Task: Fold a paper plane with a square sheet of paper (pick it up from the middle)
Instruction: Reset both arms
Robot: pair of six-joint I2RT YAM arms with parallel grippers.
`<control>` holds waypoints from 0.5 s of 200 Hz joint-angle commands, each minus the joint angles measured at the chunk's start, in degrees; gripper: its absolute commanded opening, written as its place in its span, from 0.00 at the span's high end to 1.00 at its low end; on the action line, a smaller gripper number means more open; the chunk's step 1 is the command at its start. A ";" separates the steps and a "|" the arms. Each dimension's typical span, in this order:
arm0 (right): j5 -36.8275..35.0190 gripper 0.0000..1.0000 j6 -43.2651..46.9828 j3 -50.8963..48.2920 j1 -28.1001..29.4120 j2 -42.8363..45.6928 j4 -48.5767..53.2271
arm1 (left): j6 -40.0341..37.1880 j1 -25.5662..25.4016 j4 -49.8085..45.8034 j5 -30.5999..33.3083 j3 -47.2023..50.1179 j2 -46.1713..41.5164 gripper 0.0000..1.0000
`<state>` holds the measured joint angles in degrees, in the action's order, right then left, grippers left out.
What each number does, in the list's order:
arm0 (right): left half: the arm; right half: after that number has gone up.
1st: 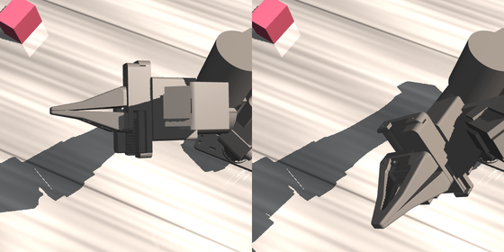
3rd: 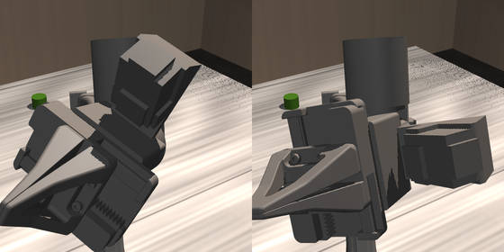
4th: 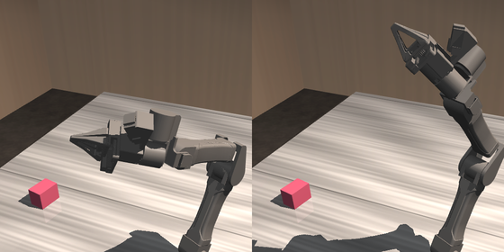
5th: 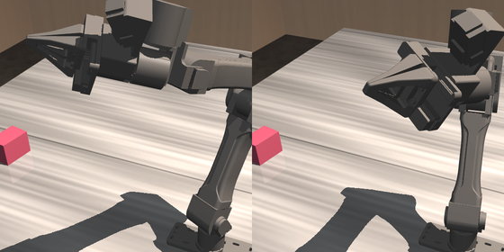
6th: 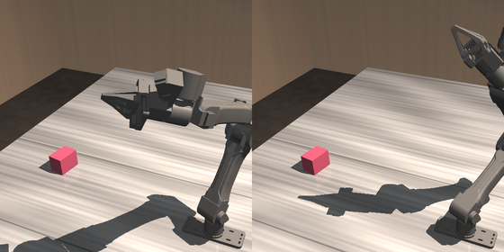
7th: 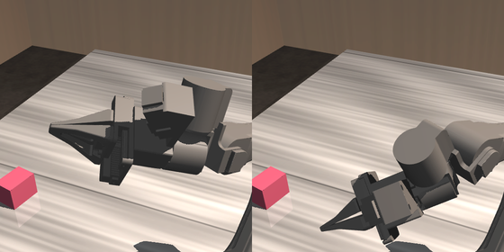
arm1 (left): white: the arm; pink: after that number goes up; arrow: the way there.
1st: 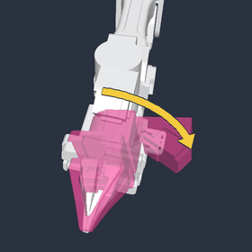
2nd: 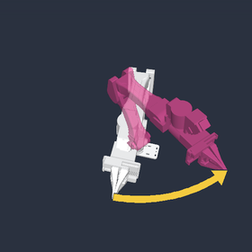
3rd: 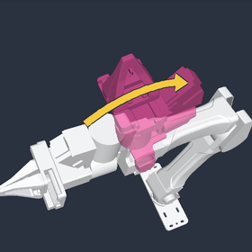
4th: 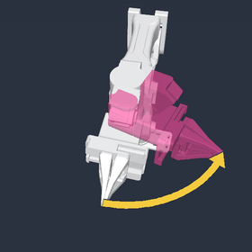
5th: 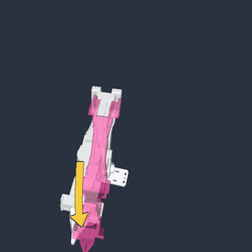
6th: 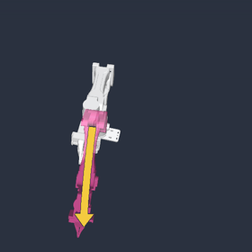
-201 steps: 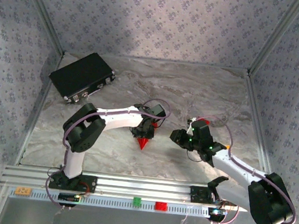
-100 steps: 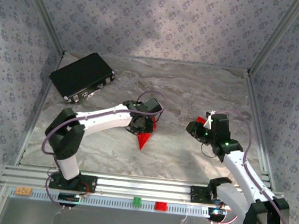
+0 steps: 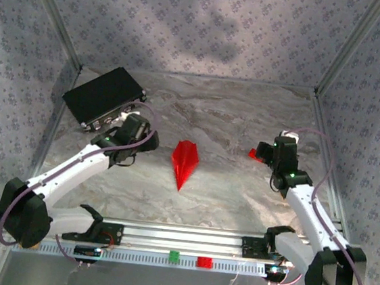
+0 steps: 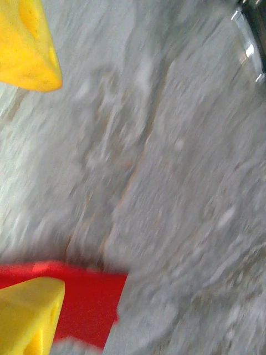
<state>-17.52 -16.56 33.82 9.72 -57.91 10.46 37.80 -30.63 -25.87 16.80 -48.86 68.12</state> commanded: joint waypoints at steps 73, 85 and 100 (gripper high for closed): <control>5.42 0.11 20.83 -10.71 -3.76 -18.40 -43.68 | -25.64 17.16 21.81 9.49 7.83 4.44 0.08; 8.00 0.11 22.59 -12.00 -4.45 -19.52 -48.57 | -28.09 17.99 24.05 9.36 8.30 5.75 0.08; 10.74 0.11 24.19 -13.81 -5.33 -21.08 -54.06 | -29.98 19.05 27.35 8.30 9.23 7.41 0.08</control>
<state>-12.80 2.63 22.37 5.78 -77.21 -29.65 14.74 -12.93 -7.16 25.32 -40.77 73.60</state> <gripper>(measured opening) 0.888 0.922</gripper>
